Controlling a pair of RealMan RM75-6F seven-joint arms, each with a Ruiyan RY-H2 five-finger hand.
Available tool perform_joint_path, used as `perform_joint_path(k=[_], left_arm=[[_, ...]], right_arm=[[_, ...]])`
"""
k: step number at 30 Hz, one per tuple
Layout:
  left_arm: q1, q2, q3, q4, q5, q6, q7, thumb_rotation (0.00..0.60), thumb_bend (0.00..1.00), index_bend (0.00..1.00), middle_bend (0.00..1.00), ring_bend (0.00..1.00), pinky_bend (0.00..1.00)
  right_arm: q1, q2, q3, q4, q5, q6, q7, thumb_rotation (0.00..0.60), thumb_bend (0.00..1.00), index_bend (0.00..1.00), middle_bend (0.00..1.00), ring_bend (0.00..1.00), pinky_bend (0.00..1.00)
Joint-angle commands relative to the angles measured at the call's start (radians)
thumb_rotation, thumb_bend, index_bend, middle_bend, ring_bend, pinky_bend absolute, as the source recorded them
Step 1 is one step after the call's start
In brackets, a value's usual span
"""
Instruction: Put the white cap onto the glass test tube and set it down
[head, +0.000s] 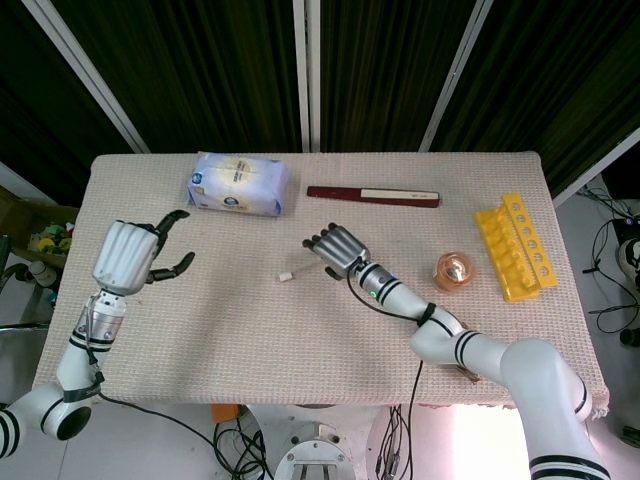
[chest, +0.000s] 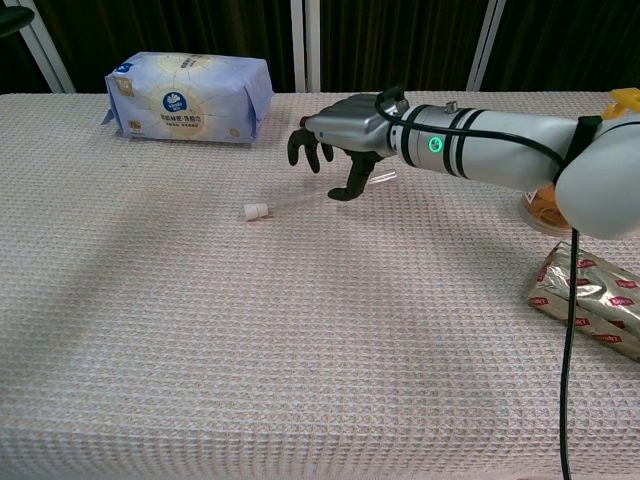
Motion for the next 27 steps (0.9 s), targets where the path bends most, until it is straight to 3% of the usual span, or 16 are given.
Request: perform_joint_path(k=[1,4,6,8,12,18,27], left_arm=[[0.019,0.039,-0.001,-0.020,-0.064,-0.033,0.031,0.379,0.26,0.26,0.84,0.79,0.94],[0.044,0.095,-0.003,-0.049,-0.160,-0.074,0.063,0.415,0.25,0.28,0.74,0.67,0.83],[0.067,0.131,-0.003,-0.054,-0.222,-0.090,0.077,0.527,0.25,0.29,0.64,0.54,0.68],[0.088,0.160,-0.001,-0.057,-0.269,-0.098,0.082,0.595,0.25,0.30,0.54,0.44,0.54],[0.147,0.214,0.005,-0.057,-0.335,-0.083,0.055,0.600,0.25,0.30,0.37,0.27,0.29],[0.254,0.244,0.038,-0.079,-0.286,0.044,-0.010,0.598,0.25,0.29,0.31,0.20,0.22],[0.396,0.238,0.160,-0.183,-0.086,0.215,0.002,0.597,0.25,0.29,0.31,0.20,0.20]], right_arm=[[-0.071,0.128,0.024,-0.137,0.044,0.069,-0.031,0.600,0.29,0.14,0.29,0.25,0.27],[-0.170,0.269,0.041,-0.290,0.097,0.170,-0.049,0.600,0.30,0.13,0.28,0.24,0.27],[-0.250,0.374,0.041,-0.397,0.128,0.251,-0.068,0.600,0.32,0.13,0.27,0.22,0.26],[-0.322,0.460,0.033,-0.480,0.146,0.323,-0.077,0.600,0.33,0.13,0.26,0.20,0.25],[-0.487,0.635,0.003,-0.633,0.161,0.479,-0.045,0.600,0.33,0.10,0.21,0.13,0.18],[-0.681,0.771,-0.066,-0.730,0.108,0.650,0.050,0.600,0.34,0.07,0.18,0.10,0.15],[-0.873,0.774,-0.153,-0.739,-0.001,0.826,0.120,0.600,0.35,0.06,0.18,0.10,0.13]])
